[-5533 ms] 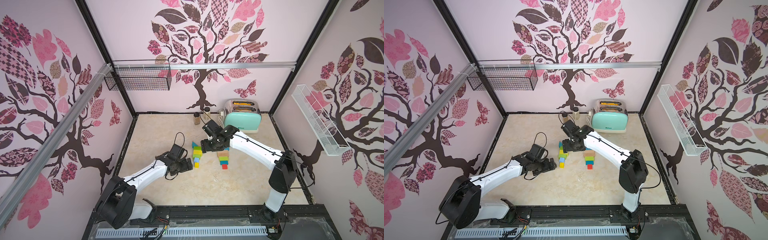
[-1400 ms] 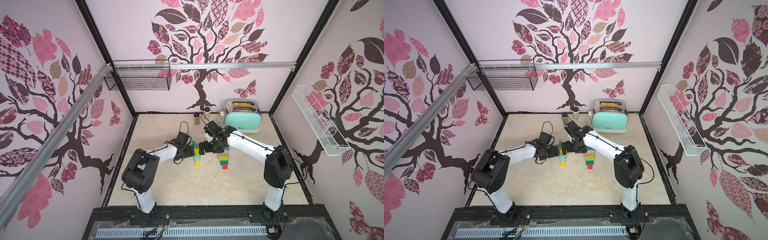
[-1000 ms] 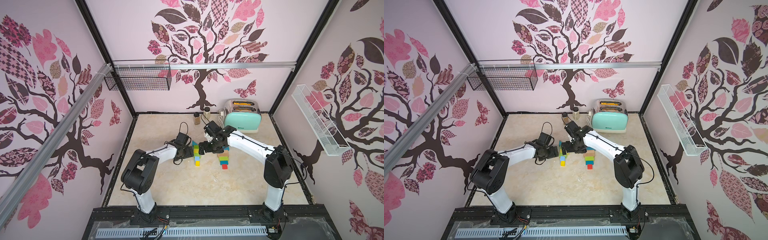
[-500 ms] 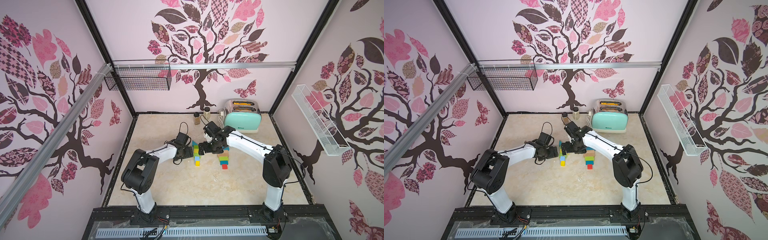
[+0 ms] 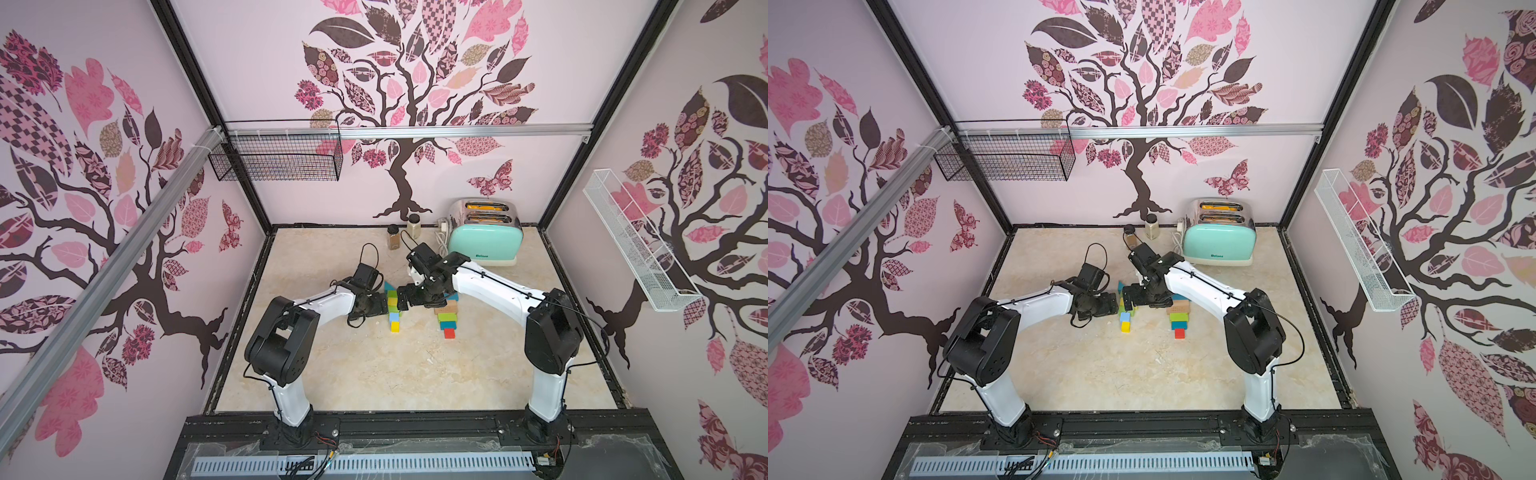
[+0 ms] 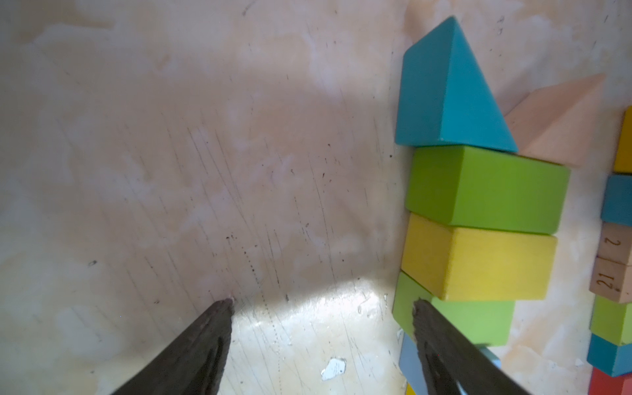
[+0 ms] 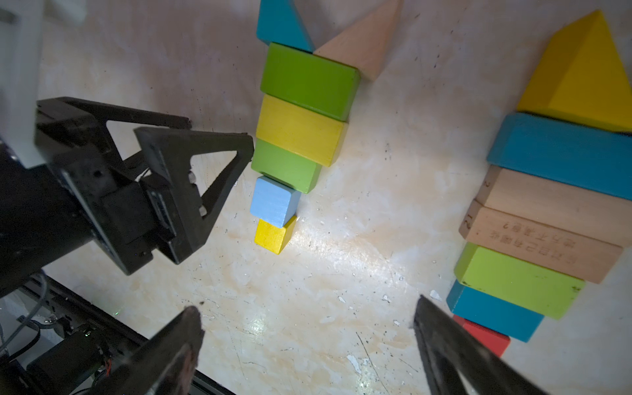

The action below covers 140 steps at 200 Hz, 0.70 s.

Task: Assemble a carrot with building blocks
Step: Adjust the building block at the center of the board.

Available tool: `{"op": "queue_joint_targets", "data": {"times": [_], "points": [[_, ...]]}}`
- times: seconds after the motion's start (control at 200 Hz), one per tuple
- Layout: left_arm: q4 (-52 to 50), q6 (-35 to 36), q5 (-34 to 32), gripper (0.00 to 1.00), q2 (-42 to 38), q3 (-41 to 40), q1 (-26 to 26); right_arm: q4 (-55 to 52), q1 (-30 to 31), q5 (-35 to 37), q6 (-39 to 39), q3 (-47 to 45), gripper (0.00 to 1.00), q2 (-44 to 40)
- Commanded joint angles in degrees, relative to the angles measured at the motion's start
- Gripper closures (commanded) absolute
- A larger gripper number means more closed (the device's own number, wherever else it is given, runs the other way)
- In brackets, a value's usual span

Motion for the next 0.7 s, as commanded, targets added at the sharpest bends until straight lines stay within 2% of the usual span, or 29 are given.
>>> {"op": "queue_joint_targets", "data": {"times": [0.0,0.695], "points": [[-4.93,0.00,3.46,0.13,3.45,-1.62,-0.69,0.39,-0.45,-0.11,-0.82,0.05,0.01,1.05],[-5.14,-0.79,2.39,0.14,2.52,-2.13,-1.16,0.91,-0.97,-1.08,-0.65,0.67,0.01,2.27]]}}
